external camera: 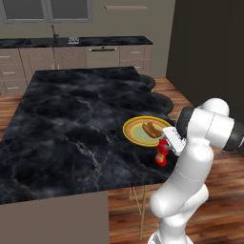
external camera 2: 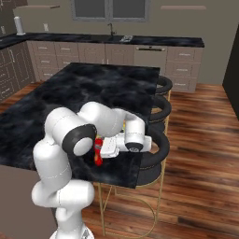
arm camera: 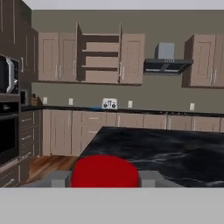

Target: Move the hot dog bun to the plate on the dining table and place the condiment next to that plate. Then navigate to the fridge and take the sausage and place it on the plate as well.

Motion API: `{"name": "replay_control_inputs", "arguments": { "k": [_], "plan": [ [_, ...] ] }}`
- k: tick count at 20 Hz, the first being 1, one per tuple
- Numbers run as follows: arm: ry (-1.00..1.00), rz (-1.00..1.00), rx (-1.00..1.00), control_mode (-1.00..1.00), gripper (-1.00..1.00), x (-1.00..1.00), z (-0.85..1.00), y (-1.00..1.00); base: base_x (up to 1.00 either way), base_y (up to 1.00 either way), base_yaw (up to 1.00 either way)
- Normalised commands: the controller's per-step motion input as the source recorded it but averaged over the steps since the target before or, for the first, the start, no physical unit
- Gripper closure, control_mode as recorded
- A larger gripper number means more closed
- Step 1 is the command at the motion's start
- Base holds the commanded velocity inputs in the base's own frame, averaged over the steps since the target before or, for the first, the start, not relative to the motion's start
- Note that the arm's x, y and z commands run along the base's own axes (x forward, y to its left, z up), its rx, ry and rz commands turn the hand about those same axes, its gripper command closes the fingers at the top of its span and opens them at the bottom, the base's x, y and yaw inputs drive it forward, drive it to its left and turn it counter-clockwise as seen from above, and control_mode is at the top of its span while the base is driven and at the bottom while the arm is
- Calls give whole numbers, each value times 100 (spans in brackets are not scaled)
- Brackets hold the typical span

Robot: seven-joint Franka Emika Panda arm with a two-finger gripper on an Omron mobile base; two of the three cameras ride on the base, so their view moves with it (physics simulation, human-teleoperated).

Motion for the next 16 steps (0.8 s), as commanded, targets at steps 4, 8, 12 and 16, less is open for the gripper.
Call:
{"name": "replay_control_inputs", "arguments": {
  "k": [4, 8, 12, 16],
  "plan": [
    [-2, 0, 0, -100, -100, -7, -1, 0, 0, 0, 0],
    [-8, 0, 0, -100, -100, -22, 0, 0, 0, 0, 0],
    [-10, 0, 0, -100, -100, -32, 2, 0, 0, 0, 0],
    [-13, 0, 0, -100, -100, -41, 28, 0, 0, 0, 0]
  ]
}}
